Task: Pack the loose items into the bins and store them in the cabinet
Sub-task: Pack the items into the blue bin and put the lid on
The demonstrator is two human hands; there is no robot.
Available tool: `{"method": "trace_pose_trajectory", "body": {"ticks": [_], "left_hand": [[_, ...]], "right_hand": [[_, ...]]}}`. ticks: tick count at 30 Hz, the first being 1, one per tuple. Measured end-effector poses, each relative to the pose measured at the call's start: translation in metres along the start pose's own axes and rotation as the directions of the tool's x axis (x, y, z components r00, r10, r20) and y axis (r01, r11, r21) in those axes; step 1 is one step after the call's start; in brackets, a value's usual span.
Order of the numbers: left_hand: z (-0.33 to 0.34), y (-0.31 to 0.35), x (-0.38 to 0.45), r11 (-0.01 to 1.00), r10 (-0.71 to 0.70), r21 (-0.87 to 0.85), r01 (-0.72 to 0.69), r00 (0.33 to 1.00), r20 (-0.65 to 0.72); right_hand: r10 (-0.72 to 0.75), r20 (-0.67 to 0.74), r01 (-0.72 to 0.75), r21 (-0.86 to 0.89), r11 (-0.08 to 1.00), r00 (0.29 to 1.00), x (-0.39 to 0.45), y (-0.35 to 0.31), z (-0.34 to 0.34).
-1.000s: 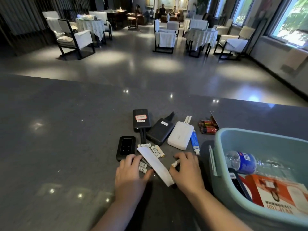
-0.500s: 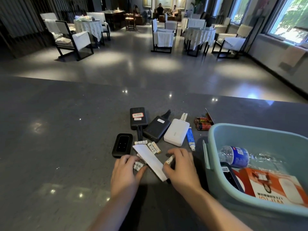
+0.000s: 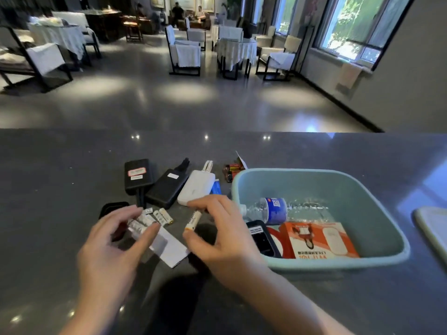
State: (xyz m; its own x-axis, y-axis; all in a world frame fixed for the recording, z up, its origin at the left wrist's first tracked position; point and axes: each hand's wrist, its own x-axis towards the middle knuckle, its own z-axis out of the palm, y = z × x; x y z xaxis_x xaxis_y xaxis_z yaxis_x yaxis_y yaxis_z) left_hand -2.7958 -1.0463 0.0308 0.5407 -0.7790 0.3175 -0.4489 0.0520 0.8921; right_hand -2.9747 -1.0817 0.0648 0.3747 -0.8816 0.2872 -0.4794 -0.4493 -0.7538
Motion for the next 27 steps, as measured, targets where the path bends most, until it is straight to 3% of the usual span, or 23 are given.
{"method": "trace_pose_trajectory", "body": {"ticks": [4, 7, 9, 11, 15, 18, 20, 23, 27], "left_hand": [[0.052, 0.058, -0.016, 0.992, 0.051, -0.124, -0.028, 0.982, 0.182], [0.100, 0.090, -0.025, 0.981, 0.189, -0.111, -0.158, 0.896, 0.402], [0.134, 0.101, -0.019, 0.950, 0.289, -0.075, -0.302, 0.764, 0.577], [0.167, 0.104, -0.009, 0.889, 0.315, -0.015, -0.458, 0.585, 0.748], [0.211, 0.095, 0.009, 0.739, 0.122, 0.076, -0.670, 0.244, 0.962], [0.223, 0.089, 0.016, 0.668, 0.059, 0.029, -0.743, 0.092, 0.994], [0.227, 0.087, 0.015, 0.631, 0.073, -0.011, -0.776, 0.045, 0.996], [0.229, 0.083, 0.012, 0.605, 0.055, -0.014, -0.796, 0.025, 0.998], [0.222, 0.084, 0.011, 0.565, 0.065, 0.058, -0.823, 0.114, 0.991]], "right_hand": [[0.053, -0.145, -0.061, -0.053, 0.997, 0.988, -0.013, 0.029, -0.063], [0.127, -0.271, -0.157, -0.092, 0.983, 0.954, -0.023, 0.065, -0.110], [0.173, -0.331, -0.217, -0.099, 0.971, 0.928, -0.031, 0.083, -0.139], [0.194, -0.369, -0.249, -0.108, 0.963, 0.909, -0.038, 0.095, -0.161], [0.202, -0.363, -0.255, -0.106, 0.961, 0.910, -0.043, 0.108, -0.178], [0.172, -0.323, -0.217, -0.108, 0.970, 0.931, -0.041, 0.115, -0.179], [0.161, -0.274, -0.195, -0.101, 0.976, 0.948, -0.038, 0.120, -0.177], [0.159, -0.216, -0.184, -0.101, 0.978, 0.963, -0.033, 0.129, -0.174], [0.158, -0.108, -0.174, -0.159, 0.972, 0.982, -0.026, 0.140, -0.167]]}}
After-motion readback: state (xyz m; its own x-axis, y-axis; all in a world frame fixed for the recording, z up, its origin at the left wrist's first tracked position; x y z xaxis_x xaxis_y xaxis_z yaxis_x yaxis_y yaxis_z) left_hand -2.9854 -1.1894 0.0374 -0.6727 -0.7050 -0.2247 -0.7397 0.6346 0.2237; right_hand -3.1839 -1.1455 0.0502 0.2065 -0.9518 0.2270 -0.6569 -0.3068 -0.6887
